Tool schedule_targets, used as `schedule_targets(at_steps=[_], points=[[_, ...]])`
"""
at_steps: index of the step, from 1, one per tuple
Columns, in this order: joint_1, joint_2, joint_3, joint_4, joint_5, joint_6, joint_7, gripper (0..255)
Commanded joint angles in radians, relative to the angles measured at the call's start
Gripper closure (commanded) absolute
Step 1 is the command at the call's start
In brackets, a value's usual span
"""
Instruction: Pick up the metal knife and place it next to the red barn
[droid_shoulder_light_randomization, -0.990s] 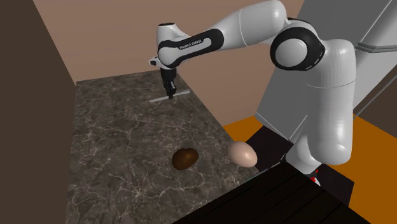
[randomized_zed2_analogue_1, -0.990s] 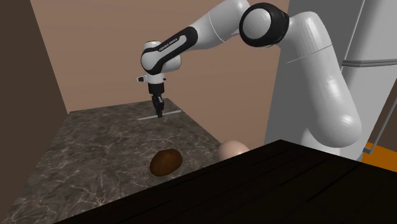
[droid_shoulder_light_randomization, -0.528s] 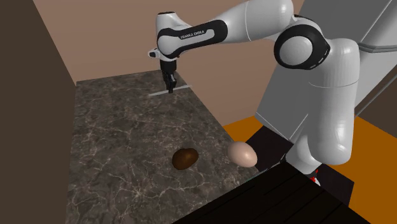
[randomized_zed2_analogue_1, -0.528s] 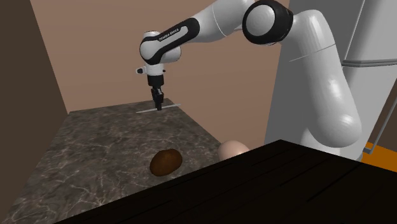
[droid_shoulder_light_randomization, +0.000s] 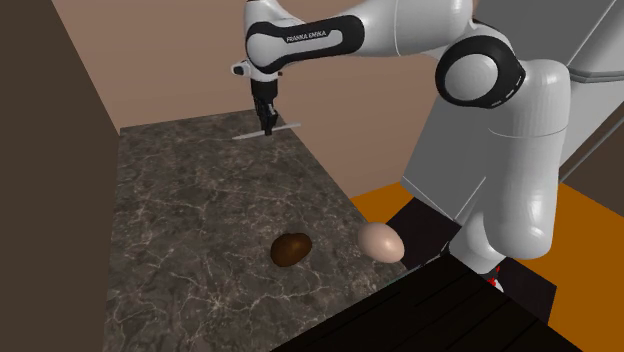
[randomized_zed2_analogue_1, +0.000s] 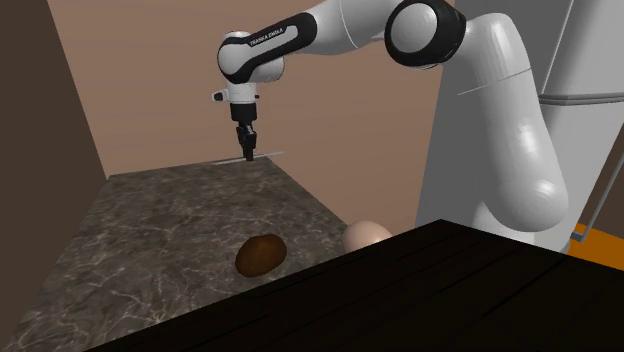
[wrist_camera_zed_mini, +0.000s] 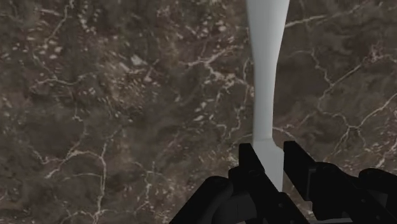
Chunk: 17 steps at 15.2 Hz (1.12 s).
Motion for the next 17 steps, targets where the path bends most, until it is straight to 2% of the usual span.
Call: schedule_targets(at_steps=[1,17], points=[[0.001,0.001,0.000,0.026,0.000,-0.026,0.001,255],[0.001,0.017,0.000,0.267,-0.001,-0.251,0.005,255]])
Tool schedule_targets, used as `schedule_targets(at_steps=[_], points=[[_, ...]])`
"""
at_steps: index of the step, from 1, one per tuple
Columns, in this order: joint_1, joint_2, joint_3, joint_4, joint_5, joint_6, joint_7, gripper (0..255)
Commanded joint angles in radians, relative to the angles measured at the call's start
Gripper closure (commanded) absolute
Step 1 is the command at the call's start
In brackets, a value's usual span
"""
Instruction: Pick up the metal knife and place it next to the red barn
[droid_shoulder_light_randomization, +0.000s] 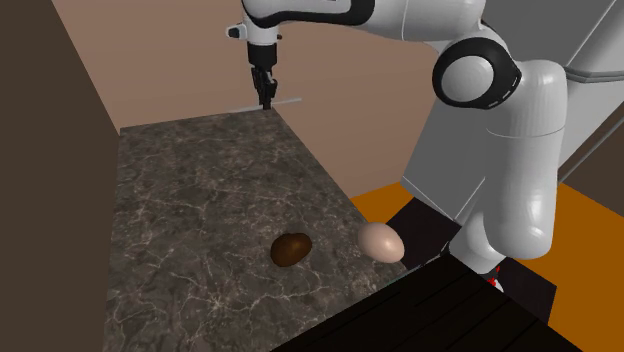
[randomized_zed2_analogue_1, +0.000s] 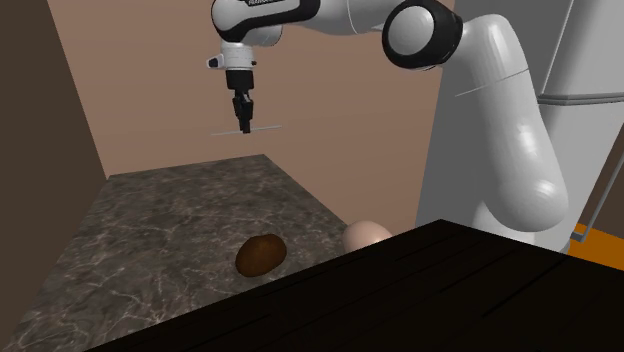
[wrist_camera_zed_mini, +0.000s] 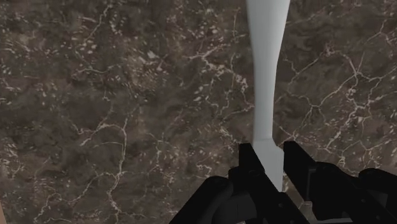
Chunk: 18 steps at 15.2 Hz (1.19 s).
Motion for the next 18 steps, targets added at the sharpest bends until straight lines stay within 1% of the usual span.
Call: schedule_targets(at_steps=[1,8,14,15,16,18], points=[[0.000,0.005,0.000,0.035,0.000,-0.030,0.001,255],[0.001,0.051,0.000,0.204,-0.001,-0.153,0.003,255],[0.002,0.130,0.000,0.412,-0.002,-0.283,0.005,255],[0.009,0.045,0.003,0.273,-0.001,-0.228,0.015,255],[0.017,-0.021,0.005,0.169,-0.001,-0.190,0.025,255],[0.032,-0.130,0.012,0.005,-0.001,-0.134,0.046,255]])
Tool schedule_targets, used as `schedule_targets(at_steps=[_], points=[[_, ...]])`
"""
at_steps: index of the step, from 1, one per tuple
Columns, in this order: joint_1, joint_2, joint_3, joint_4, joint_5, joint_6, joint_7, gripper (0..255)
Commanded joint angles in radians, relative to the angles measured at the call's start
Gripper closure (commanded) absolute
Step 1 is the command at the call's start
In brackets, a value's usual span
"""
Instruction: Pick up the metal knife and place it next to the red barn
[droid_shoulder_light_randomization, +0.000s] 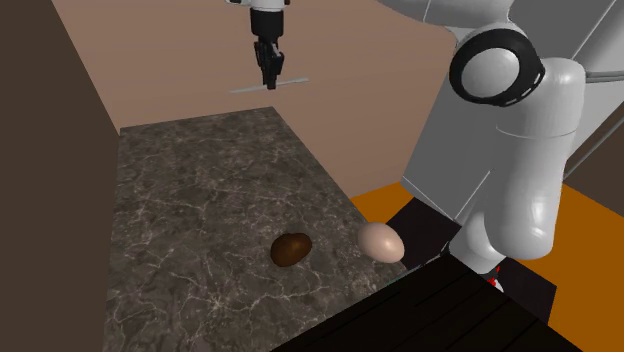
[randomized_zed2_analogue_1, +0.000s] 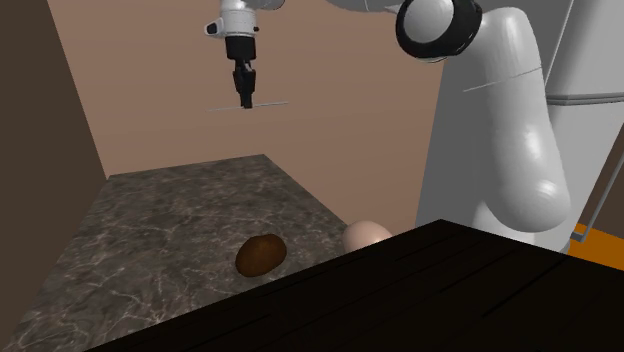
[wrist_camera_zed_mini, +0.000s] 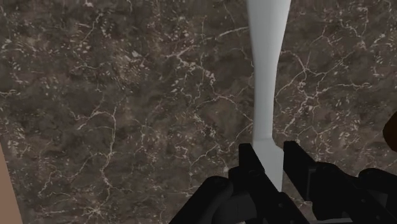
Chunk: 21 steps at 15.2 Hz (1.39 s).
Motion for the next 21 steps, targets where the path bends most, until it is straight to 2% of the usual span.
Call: schedule_targets(at_steps=[1,5,10,21], points=[[0.015,-0.097,0.007,-0.143,0.001,0.046,0.022,255],[0.043,-0.261,0.027,-0.366,0.004,0.107,0.070,255],[0.078,-0.433,0.059,-0.577,0.016,0.147,0.135,255],[0.158,-0.746,0.158,-0.891,0.080,0.157,0.298,255]])
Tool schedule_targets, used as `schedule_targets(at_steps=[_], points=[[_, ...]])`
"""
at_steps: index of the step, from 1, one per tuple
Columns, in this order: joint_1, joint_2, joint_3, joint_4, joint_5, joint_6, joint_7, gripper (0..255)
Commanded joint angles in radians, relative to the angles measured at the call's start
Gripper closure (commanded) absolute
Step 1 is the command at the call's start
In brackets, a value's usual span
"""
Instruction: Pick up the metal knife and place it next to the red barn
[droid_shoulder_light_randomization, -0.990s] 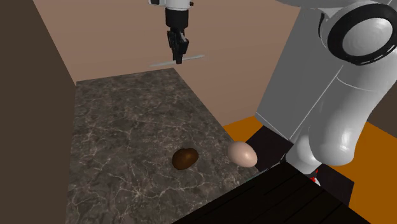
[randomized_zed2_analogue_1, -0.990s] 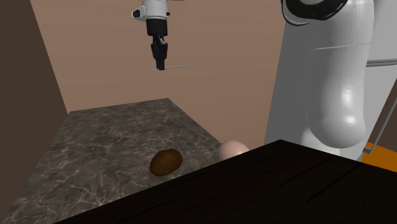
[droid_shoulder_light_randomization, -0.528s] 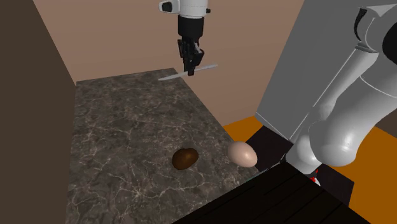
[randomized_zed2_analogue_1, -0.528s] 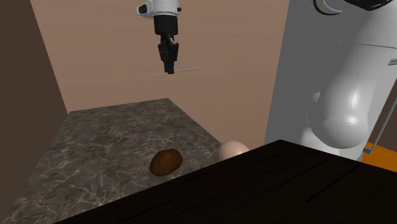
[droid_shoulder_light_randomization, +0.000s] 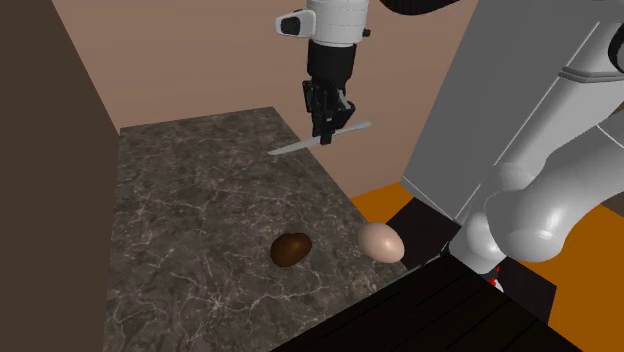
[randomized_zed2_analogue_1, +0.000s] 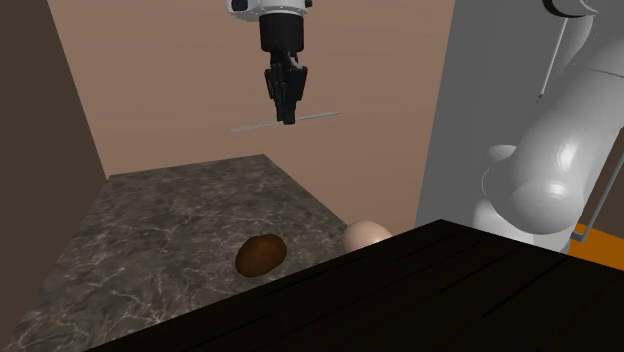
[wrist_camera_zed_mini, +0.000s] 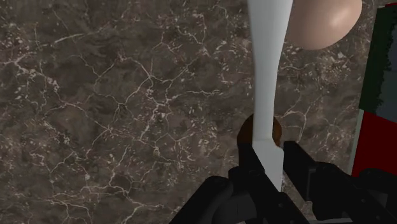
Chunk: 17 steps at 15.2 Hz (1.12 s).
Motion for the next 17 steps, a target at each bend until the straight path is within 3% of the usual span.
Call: schedule_targets(at_steps=[1,9,17], points=[[0.015,-0.049,0.020,-0.040,0.016,-0.006,0.031,255],[0.086,-0.224,0.117,-0.163,0.098,-0.042,0.171,255],[0.161,-0.347,0.234,-0.212,0.201,-0.088,0.332,255]])
